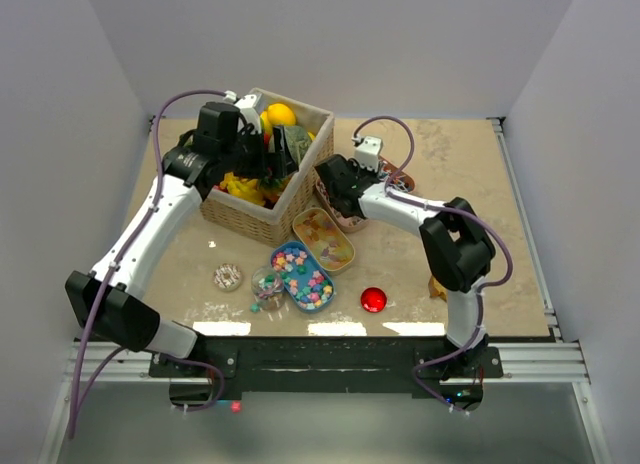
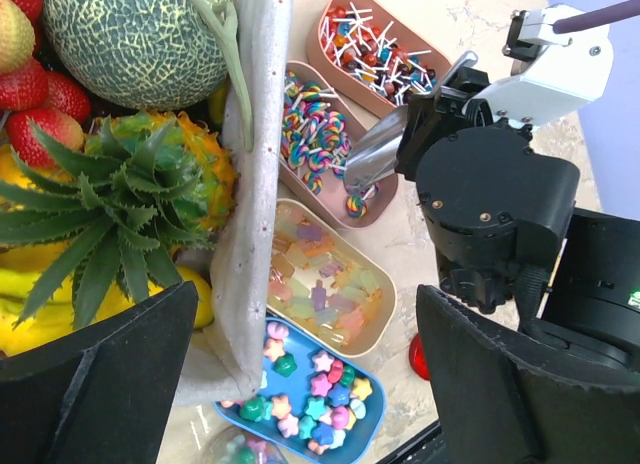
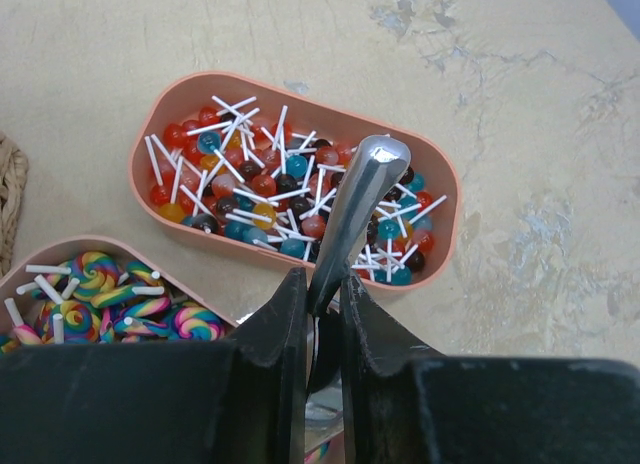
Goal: Pack the candies
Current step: Adjust the spatula.
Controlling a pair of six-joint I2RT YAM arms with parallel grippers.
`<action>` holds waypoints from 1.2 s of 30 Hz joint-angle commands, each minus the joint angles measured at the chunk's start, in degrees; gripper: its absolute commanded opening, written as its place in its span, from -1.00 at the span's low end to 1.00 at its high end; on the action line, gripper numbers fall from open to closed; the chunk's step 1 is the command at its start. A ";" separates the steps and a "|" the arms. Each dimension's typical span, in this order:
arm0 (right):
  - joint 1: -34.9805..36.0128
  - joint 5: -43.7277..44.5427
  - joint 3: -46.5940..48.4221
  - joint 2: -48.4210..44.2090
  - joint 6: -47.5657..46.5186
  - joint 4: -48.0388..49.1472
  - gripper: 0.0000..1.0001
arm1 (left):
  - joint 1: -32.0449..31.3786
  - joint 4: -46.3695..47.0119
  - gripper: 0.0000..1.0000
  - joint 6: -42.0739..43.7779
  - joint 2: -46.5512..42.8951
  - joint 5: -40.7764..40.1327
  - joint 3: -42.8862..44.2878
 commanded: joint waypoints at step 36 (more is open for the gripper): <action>-3.03 -43.13 -18.52 -46.63 -3.36 31.36 -1.00 | -5.02 35.75 0.84 -20.76 7.81 29.48 -3.61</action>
